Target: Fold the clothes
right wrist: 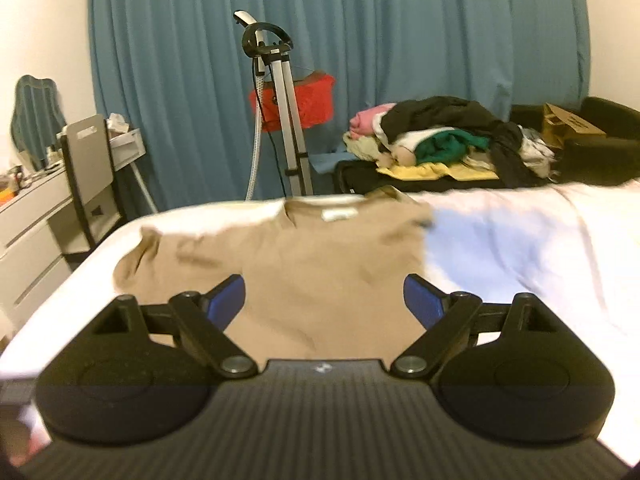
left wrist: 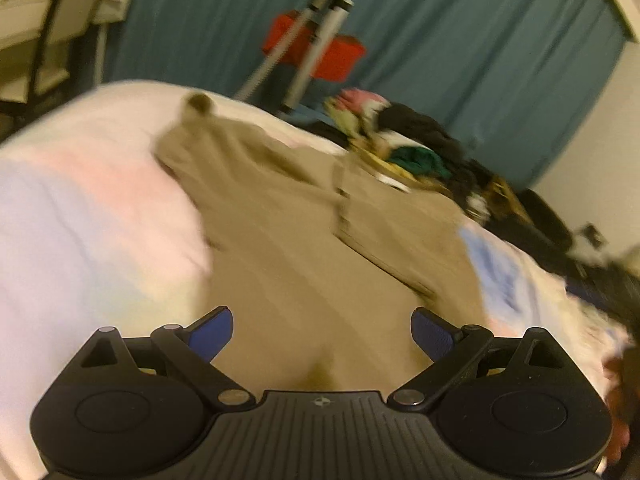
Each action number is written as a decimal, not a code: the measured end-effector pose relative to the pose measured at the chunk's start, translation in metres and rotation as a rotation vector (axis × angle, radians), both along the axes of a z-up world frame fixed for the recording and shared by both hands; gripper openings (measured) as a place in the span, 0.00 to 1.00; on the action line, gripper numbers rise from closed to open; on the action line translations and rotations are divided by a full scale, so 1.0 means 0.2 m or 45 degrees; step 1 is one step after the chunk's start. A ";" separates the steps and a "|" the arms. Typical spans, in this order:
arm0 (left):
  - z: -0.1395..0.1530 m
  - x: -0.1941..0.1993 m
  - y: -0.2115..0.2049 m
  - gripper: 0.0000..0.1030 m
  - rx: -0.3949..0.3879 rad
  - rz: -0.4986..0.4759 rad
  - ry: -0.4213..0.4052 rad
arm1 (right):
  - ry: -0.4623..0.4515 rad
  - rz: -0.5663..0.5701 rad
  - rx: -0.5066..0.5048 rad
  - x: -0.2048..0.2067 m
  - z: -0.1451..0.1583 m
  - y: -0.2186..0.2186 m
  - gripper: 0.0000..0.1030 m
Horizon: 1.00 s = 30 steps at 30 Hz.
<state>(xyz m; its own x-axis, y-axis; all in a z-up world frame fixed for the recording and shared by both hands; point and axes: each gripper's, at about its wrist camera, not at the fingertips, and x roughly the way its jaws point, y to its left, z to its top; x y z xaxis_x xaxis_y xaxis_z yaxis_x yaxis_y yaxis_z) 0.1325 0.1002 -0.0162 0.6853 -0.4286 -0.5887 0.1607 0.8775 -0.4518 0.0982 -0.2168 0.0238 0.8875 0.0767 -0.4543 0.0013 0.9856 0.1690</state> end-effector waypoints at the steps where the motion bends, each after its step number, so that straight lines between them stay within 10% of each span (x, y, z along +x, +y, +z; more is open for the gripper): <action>1: 0.00 -0.03 -0.04 0.94 -0.025 -0.041 0.016 | 0.008 -0.021 0.034 -0.11 0.00 -0.06 0.85; 9: -0.08 -0.34 -0.47 0.92 -0.158 -0.298 0.210 | 0.004 -0.199 0.419 -0.70 -0.09 -0.50 0.85; 15: -0.18 -0.55 -0.84 0.83 -0.134 -0.414 0.410 | -0.025 -0.266 0.451 -0.81 -0.14 -0.62 0.85; 23: -0.14 -0.75 -1.19 0.75 0.101 -0.490 0.309 | -0.072 -0.311 0.410 -0.86 -0.14 -0.71 0.85; 30: -0.18 -0.79 -1.31 0.48 0.217 -0.549 0.298 | -0.143 -0.395 0.437 -0.92 -0.13 -0.82 0.85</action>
